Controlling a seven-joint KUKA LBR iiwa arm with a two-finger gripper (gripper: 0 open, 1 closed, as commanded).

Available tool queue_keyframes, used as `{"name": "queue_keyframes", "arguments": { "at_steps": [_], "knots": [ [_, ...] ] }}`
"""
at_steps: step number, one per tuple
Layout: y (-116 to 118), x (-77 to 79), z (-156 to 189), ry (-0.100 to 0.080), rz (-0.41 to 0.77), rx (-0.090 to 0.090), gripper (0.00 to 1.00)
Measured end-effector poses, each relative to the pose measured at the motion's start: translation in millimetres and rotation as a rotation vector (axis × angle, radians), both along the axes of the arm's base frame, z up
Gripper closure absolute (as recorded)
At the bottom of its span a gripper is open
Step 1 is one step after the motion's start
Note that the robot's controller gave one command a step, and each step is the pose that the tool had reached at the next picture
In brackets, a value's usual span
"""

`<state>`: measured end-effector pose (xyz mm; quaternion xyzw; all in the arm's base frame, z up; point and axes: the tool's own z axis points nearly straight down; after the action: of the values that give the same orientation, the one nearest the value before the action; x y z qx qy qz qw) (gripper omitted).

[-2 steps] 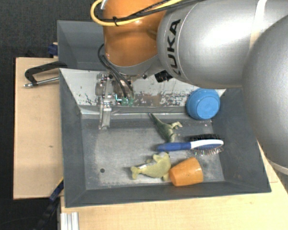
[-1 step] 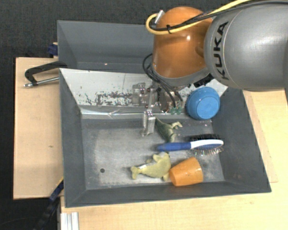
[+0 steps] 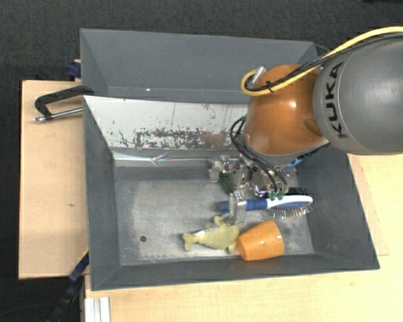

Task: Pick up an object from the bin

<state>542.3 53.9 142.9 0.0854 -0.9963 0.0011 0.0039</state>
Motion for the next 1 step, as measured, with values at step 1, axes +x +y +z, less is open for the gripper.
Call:
{"name": "queue_keyframes", "arguments": {
  "at_steps": [1],
  "knots": [
    [-12.3,-48.4,-70.9,-0.003,0.368,0.005,0.0]
  ]
}}
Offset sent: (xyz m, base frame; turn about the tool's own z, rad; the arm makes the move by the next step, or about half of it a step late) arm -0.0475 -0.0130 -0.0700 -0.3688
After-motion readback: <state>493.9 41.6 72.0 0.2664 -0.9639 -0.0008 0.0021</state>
